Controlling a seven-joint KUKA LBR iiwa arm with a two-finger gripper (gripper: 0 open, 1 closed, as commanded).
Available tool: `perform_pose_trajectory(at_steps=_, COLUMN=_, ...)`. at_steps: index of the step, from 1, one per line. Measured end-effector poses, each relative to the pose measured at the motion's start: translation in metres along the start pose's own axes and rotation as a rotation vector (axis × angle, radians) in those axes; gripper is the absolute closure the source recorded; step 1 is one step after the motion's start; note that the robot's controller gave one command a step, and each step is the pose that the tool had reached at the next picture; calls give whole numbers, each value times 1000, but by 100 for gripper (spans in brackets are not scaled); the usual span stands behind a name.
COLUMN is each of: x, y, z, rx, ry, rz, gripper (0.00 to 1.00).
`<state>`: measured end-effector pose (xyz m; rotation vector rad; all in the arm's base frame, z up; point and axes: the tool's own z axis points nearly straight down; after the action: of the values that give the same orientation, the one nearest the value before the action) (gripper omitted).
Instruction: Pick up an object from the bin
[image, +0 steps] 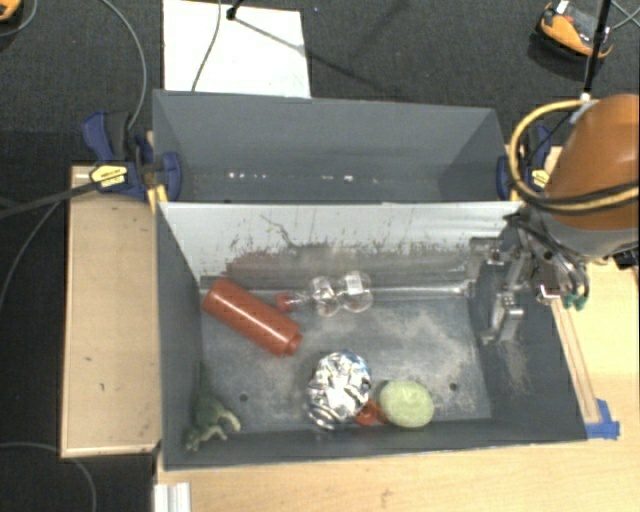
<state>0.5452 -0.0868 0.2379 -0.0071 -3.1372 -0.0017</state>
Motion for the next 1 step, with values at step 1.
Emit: perform_pose_trajectory(at_steps=1, x=-1, y=1, z=-5, rx=1, ry=-9, rz=-3, gripper=0)
